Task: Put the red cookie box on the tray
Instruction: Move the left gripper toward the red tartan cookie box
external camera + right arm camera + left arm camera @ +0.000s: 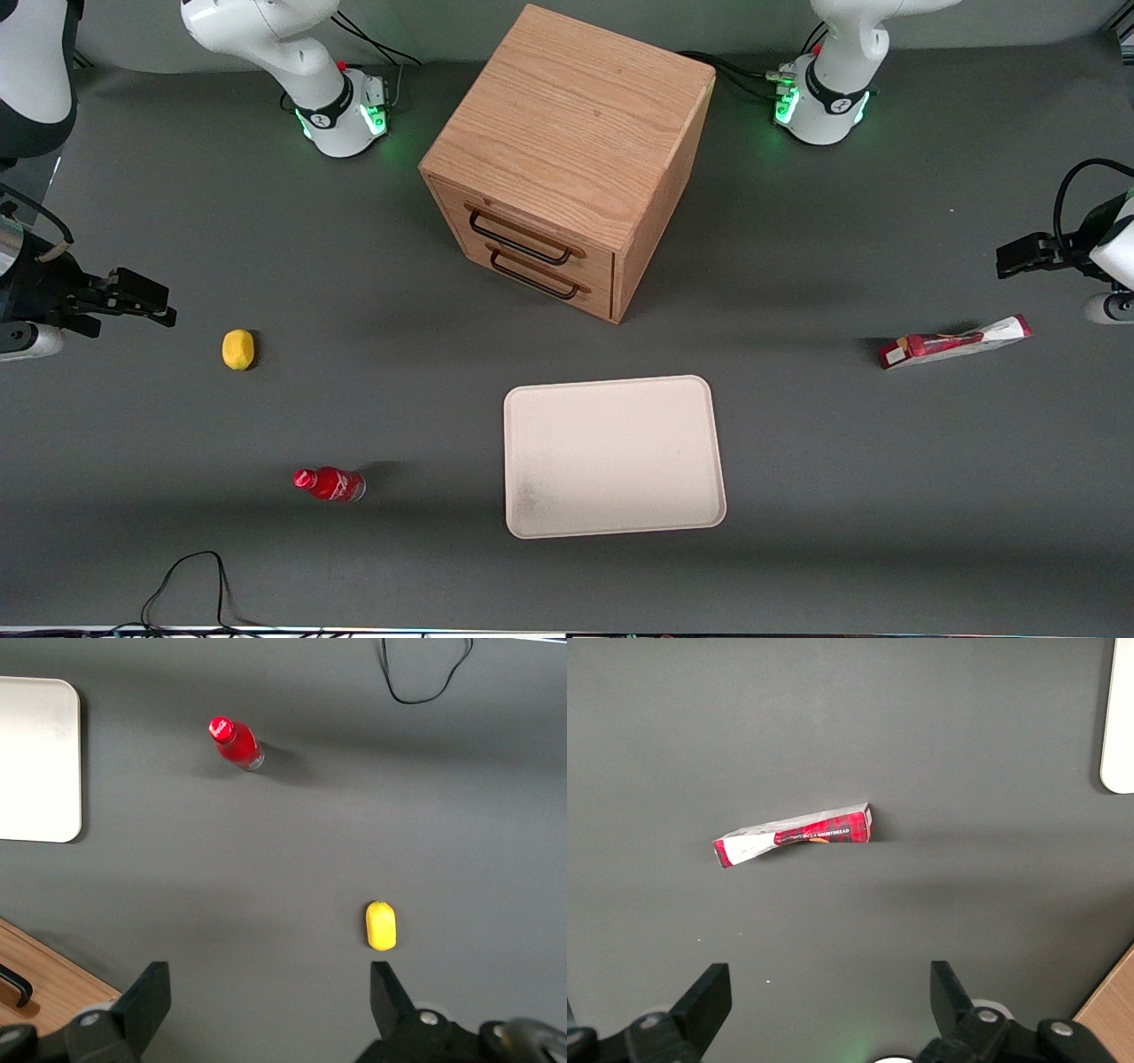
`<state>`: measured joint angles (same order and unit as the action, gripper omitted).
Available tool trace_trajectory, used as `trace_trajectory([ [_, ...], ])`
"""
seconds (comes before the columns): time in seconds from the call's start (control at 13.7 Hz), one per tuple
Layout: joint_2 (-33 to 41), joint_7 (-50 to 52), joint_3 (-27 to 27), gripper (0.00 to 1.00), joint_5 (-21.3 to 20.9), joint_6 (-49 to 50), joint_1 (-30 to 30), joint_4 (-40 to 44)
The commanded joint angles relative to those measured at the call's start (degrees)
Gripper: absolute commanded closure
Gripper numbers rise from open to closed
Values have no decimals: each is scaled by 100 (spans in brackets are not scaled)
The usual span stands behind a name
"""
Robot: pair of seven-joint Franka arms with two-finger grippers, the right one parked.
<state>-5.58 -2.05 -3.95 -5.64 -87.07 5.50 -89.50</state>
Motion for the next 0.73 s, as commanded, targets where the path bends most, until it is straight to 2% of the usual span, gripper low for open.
trace_trajectory([
  [0.0,-66,108,70,0,-87,278,-128,187],
  [0.66,-144,21,61,0,-34,454,-128,222],
])
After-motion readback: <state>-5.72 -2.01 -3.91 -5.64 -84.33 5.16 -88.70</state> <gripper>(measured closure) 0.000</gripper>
